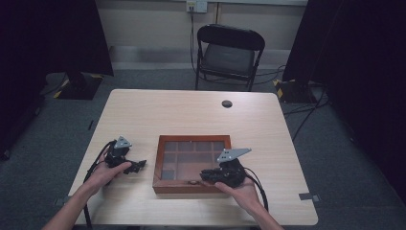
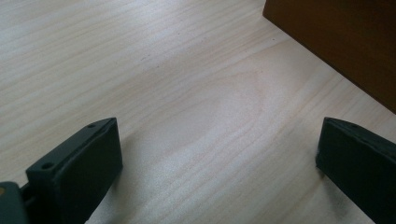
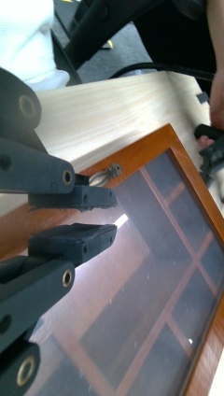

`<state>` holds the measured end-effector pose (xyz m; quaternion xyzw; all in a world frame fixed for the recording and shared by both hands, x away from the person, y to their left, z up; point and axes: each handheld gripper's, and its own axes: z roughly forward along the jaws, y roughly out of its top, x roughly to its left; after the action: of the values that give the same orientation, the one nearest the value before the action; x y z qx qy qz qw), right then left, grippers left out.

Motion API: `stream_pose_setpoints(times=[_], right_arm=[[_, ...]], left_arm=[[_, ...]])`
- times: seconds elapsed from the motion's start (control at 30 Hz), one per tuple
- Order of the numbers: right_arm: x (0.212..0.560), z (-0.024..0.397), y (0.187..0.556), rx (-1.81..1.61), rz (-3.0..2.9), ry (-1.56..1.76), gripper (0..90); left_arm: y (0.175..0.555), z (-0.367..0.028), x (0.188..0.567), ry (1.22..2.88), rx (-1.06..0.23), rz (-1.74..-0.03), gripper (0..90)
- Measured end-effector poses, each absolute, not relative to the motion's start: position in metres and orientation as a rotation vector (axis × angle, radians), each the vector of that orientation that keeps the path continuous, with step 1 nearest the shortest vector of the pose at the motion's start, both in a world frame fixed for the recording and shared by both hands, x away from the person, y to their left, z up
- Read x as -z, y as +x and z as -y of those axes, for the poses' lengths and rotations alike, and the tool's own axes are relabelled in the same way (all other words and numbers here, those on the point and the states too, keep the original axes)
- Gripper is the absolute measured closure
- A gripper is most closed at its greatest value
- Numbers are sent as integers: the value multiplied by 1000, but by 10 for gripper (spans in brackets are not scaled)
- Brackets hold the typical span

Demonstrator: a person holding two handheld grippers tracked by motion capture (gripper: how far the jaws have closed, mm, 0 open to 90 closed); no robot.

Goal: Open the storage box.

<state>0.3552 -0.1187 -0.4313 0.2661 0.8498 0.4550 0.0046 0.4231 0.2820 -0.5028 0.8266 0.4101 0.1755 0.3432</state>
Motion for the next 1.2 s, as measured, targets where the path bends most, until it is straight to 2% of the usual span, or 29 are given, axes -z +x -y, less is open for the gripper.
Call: stream_pose_setpoints(times=[0.27,0.63,1.2], right_arm=[[437,108,351,-1425,-2704,772,814],[443,98,352,-1417,-2723,755,775],[445,90,355,-1429,-2744,690,804]], left_arm=[[423,-282,503,2148,-456,-1065,0],[423,-282,503,2149,-455,-1065,0],[423,-282,503,2148,-455,-1064,0]])
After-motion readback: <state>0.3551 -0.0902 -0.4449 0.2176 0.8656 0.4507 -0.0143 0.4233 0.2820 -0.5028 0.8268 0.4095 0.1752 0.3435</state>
